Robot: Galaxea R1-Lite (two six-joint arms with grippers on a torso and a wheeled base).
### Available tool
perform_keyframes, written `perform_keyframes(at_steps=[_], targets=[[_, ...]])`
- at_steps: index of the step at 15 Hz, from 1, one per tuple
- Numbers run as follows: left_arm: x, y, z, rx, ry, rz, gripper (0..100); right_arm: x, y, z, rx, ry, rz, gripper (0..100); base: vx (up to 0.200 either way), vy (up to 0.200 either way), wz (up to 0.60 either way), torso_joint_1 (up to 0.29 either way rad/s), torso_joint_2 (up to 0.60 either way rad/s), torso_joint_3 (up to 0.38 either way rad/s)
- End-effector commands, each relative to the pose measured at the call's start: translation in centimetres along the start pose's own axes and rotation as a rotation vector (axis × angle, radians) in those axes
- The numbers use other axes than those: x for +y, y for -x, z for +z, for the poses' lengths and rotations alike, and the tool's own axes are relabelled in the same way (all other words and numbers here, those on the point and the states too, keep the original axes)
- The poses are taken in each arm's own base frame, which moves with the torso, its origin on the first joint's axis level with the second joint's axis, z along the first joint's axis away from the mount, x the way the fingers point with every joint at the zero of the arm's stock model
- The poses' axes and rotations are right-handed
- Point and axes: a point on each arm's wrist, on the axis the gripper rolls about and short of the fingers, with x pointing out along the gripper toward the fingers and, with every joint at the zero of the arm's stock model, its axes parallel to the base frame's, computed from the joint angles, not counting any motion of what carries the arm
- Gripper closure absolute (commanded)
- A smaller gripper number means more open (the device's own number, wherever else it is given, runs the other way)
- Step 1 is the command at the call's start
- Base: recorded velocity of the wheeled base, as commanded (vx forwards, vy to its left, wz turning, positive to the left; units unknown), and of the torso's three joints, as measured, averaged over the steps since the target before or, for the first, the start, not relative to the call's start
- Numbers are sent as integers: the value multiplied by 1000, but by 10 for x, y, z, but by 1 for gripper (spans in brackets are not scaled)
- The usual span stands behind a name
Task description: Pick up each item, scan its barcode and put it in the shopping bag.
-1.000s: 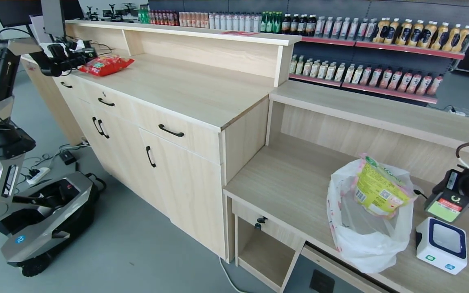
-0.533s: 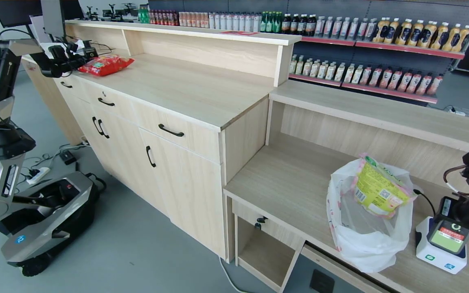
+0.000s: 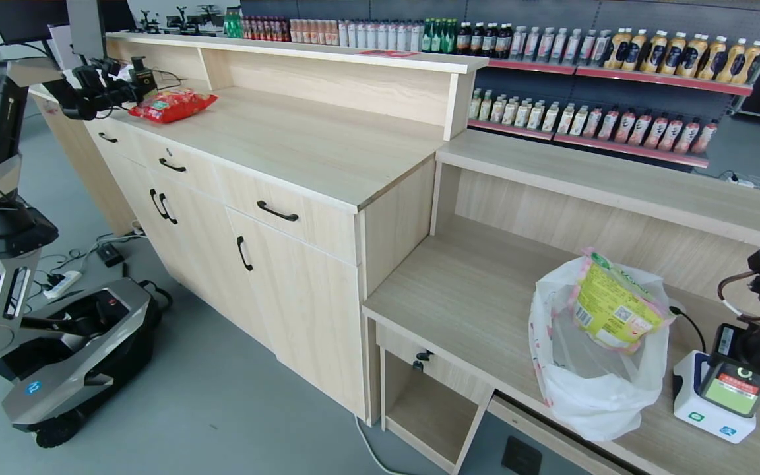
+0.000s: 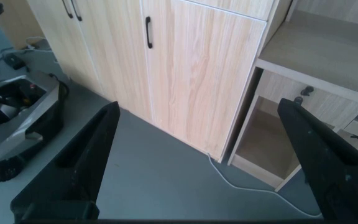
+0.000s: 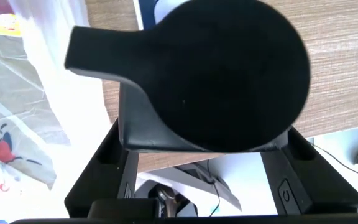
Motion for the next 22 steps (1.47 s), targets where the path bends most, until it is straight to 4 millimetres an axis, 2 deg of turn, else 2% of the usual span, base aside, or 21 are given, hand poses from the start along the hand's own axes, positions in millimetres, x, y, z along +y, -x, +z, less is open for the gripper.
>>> perform_keyframes(at_steps=[1, 9, 14, 17, 22], targets=[[0, 0, 0, 1, 1, 0, 0, -1, -2, -1, -1, -3, -25, 100, 0, 0, 0, 0, 0, 0], [0, 0, 0, 1, 1, 0, 0, 2, -12, 1, 8, -5, -27, 100, 0, 0, 0, 0, 0, 0], [0, 0, 0, 1, 1, 0, 0, 18, -28, 5, -25, 16, 20, 100, 0, 0, 0, 0, 0, 0], [0, 0, 0, 1, 1, 0, 0, 30, -25, 1, -26, 48, 34, 100, 0, 0, 0, 0, 0, 0], [0, 0, 0, 1, 1, 0, 0, 29, -22, 5, -47, 39, 34, 100, 0, 0, 0, 0, 0, 0]])
